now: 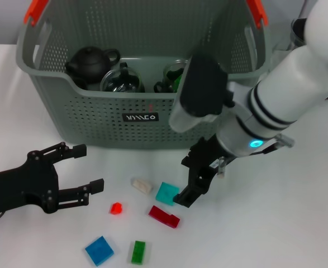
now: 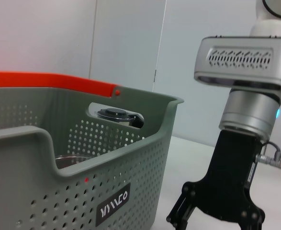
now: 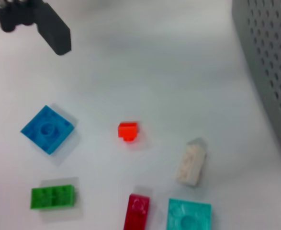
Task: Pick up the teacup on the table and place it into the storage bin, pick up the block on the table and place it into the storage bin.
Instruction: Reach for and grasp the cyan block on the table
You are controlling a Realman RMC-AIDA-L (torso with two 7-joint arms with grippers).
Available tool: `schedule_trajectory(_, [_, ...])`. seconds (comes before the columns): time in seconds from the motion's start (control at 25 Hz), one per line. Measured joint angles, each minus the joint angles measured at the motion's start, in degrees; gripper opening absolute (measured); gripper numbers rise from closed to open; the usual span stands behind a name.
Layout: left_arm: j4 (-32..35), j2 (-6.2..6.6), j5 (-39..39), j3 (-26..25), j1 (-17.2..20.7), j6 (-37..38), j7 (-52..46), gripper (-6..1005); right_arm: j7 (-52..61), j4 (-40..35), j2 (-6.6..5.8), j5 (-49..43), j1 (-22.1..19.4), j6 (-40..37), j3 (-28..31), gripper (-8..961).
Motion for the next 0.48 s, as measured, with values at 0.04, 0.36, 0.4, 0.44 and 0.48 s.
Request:
schedule_trajectory(0.04, [0.0, 0.0, 0.0, 0.0, 0.02, -0.03, 0.0, 877, 0.15, 0.39, 0.01, 0.67, 0.02, 1.13, -1.13, 942])
schedule_trajectory(0.36, [0.0, -0.05, -0.02, 0.0, 0.03, 0.01, 0.0, 877, 0.35, 2.74, 0.07, 4.4, 0.06, 6.57, -6.0, 941])
schedule_trajectory(0.4, [0.0, -0.07, -0.03, 0.0, 0.03, 0.01, 0.0, 877, 0.42, 2.99, 0.07, 4.64, 0.06, 7.11, -6.39, 941])
schedule_trajectory(0.44, [-0.01, -0.08, -0.03, 0.0, 0.06, -0.02, 0.0, 878, 0.46, 3.19, 0.06, 4.78, 0.06, 7.5, -6.66, 941])
schedule_trajectory(0.48, [0.0, -0.09, -0.03, 0.0, 0.07, -0.03, 0.0, 878, 0.48, 3.36, 0.07, 4.85, 0.06, 7.76, -6.84, 941])
